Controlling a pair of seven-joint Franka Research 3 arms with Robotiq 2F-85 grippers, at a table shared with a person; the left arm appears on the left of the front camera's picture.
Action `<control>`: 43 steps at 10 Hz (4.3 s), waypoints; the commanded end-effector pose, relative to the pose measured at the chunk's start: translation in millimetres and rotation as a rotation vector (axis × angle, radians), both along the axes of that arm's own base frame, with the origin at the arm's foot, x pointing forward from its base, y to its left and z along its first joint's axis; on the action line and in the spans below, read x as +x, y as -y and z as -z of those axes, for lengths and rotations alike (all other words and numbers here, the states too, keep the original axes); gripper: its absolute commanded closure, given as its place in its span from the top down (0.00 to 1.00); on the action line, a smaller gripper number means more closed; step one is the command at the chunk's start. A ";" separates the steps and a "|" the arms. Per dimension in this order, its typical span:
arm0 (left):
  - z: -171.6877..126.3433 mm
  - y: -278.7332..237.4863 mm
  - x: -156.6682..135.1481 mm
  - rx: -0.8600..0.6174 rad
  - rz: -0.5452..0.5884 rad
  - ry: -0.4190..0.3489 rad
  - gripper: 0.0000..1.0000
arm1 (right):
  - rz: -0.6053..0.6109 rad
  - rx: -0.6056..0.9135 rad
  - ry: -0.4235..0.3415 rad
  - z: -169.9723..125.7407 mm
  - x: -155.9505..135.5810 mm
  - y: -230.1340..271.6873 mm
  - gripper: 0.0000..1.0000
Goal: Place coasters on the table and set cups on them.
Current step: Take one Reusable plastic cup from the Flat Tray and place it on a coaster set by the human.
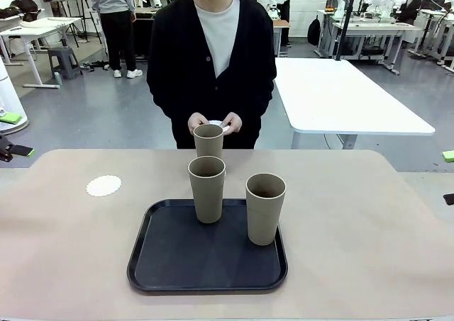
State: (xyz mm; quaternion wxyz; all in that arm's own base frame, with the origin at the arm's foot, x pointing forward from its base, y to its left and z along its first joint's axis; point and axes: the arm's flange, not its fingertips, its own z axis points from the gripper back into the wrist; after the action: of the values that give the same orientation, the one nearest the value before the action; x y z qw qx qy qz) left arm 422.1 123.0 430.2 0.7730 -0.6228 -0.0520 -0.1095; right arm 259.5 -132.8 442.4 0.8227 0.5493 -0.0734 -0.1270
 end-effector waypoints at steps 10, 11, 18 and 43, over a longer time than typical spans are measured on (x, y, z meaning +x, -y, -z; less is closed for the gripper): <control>-76.5 193.2 42.6 0.742 0.469 0.827 1.00 | -0.003 0.016 0.015 -0.9 0.8 -0.2 1.00; -75.0 213.8 41.1 0.798 0.501 0.876 1.00 | -0.003 0.016 0.015 -0.9 0.8 -0.2 1.00; -54.9 276.5 41.1 0.844 0.606 0.947 1.00 | -0.003 0.016 0.015 -0.9 0.8 -0.2 1.00; 89.3 268.6 22.3 0.027 0.346 1.367 1.00 | -0.003 0.016 0.015 -0.9 0.8 -0.2 1.00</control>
State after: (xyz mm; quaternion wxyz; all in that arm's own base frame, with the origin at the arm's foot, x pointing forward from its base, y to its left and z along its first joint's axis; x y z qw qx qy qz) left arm 444.0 -148.4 340.8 0.5560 -0.3997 -0.4169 -0.5977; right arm 259.3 -133.2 442.8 0.8228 0.5488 -0.0739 -0.1275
